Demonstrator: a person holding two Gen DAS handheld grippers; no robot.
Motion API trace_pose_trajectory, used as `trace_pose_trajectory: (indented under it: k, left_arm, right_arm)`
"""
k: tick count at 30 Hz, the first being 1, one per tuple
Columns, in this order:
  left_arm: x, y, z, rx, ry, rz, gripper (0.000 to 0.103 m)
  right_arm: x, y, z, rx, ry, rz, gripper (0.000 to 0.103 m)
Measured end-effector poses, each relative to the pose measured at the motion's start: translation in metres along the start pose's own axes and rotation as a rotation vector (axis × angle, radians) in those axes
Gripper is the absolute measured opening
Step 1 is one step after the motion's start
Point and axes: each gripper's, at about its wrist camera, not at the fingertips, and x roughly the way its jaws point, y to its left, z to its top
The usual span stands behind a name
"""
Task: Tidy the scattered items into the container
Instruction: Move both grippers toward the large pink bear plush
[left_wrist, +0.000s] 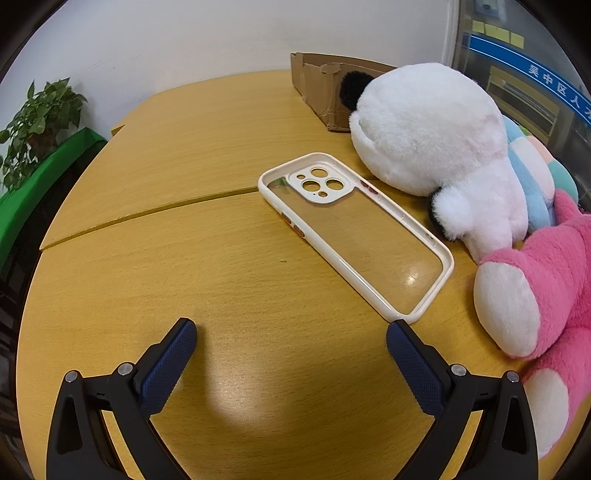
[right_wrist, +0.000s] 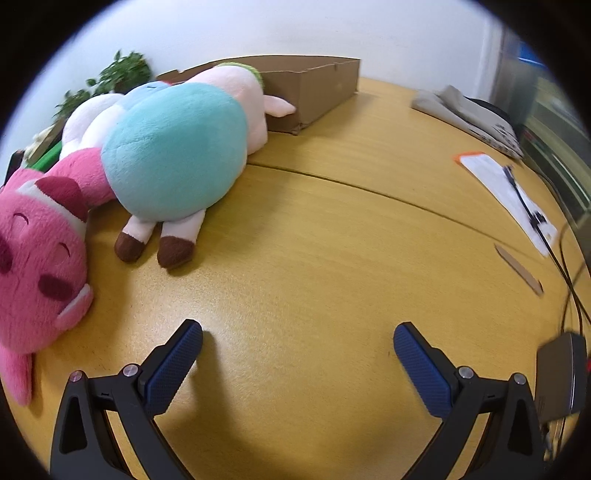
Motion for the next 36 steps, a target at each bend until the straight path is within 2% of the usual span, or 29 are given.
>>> trace_pose_trajectory:
  k: [2, 5, 8, 11, 14, 16, 19, 22, 24, 26, 30, 32, 36]
  left_arm:
    - [-0.004, -0.003, -0.004, -0.014, 0.010, 0.014, 0.103]
    - [-0.018, -0.014, -0.014, 0.004, 0.034, 0.009, 0.103]
    - [-0.065, -0.030, -0.033, 0.004, -0.060, 0.044, 0.103]
    - [-0.138, -0.054, -0.041, -0.083, -0.207, 0.066, 0.103]
    - [-0.184, -0.085, -0.038, -0.118, -0.294, 0.015, 0.103]
    - [-0.198, -0.114, -0.031, -0.119, -0.302, -0.019, 0.103]
    - [-0.204, -0.163, -0.027, -0.120, -0.293, -0.075, 0.103]
    - [-0.202, -0.198, -0.022, -0.118, -0.267, -0.132, 0.103]
    - [-0.197, -0.217, -0.019, -0.106, -0.248, -0.158, 0.103]
    - [-0.192, -0.233, -0.020, -0.087, -0.230, -0.159, 0.103]
    - [-0.179, -0.248, -0.022, -0.077, -0.195, -0.161, 0.103]
    - [-0.175, -0.252, -0.022, -0.069, -0.191, -0.142, 0.103]
    - [-0.168, -0.253, -0.019, -0.064, -0.179, -0.111, 0.103]
  right_arm:
    - [-0.005, 0.005, -0.006, 0.002, -0.003, -0.001, 0.102]
    - [-0.026, 0.016, -0.019, 0.036, -0.031, -0.059, 0.102]
    - [-0.078, 0.034, -0.030, 0.085, -0.155, -0.066, 0.102]
    - [-0.148, 0.059, -0.036, 0.159, -0.308, -0.015, 0.102]
    - [-0.185, 0.086, -0.031, 0.190, -0.389, 0.038, 0.102]
    - [-0.194, 0.115, -0.026, 0.187, -0.417, 0.043, 0.102]
    - [-0.190, 0.154, -0.016, 0.201, -0.434, 0.015, 0.102]
    - [-0.175, 0.188, -0.003, 0.240, -0.415, 0.073, 0.102]
    - [-0.166, 0.205, 0.002, 0.262, -0.377, 0.074, 0.102]
    - [-0.154, 0.214, 0.003, 0.271, -0.318, 0.038, 0.102]
    - [-0.138, 0.220, 0.001, 0.275, -0.239, -0.172, 0.102]
    - [-0.133, 0.222, 0.000, 0.263, -0.211, -0.176, 0.102]
    - [-0.135, 0.226, 0.003, 0.239, -0.210, -0.185, 0.102]
